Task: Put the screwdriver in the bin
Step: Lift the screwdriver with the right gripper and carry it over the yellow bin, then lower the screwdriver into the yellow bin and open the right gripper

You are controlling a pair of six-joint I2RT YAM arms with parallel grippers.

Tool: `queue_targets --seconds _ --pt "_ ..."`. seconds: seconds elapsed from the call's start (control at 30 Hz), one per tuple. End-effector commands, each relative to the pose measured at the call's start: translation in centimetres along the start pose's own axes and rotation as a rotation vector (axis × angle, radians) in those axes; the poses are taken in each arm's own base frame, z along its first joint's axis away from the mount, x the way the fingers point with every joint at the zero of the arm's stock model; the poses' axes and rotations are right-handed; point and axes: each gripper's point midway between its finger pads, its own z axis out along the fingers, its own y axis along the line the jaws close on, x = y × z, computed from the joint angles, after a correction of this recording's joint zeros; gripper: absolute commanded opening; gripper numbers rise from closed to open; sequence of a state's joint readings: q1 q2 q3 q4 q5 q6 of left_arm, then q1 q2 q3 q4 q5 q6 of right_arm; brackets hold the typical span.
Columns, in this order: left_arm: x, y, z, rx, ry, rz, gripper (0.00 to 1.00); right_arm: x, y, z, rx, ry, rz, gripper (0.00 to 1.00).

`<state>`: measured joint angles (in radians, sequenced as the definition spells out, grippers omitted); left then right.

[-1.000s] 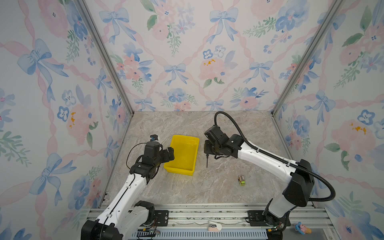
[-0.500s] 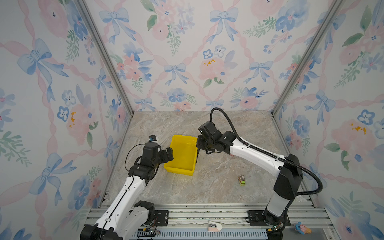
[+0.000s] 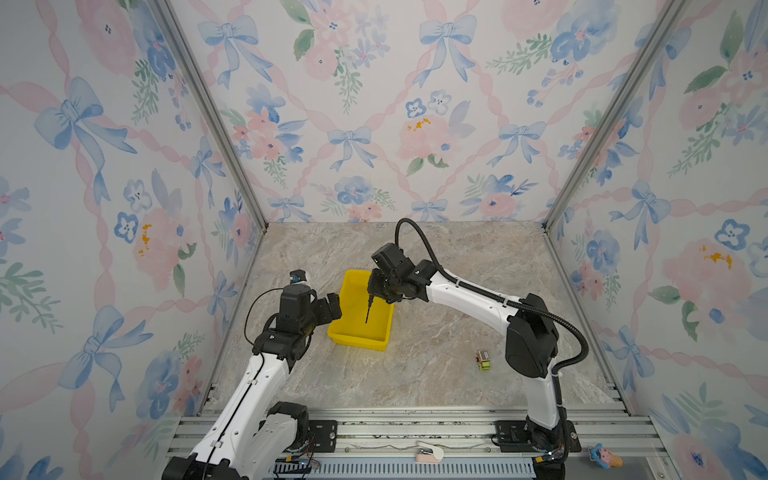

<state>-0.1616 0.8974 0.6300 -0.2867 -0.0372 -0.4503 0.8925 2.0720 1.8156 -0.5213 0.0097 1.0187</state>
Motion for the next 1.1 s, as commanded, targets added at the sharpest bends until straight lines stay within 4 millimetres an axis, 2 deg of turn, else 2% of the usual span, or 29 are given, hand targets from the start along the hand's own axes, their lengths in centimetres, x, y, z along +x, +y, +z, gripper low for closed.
queue_targets --seconds 0.0,0.2,0.6,1.07 --pt "0.2 0.6 -0.1 -0.014 -0.001 -0.003 0.98 0.5 1.1 1.1 -0.009 0.012 0.0 0.0" --pt "0.1 0.6 0.0 -0.019 -0.001 -0.001 0.97 0.8 0.7 3.6 0.019 0.021 -0.012 0.0" --pt "0.6 1.0 0.3 -0.034 0.011 -0.012 0.98 1.7 -2.0 8.3 0.142 0.066 -0.05 0.0" --pt "0.7 1.4 0.7 -0.048 0.024 -0.003 0.98 2.2 -3.8 10.6 0.208 0.085 -0.067 0.0"
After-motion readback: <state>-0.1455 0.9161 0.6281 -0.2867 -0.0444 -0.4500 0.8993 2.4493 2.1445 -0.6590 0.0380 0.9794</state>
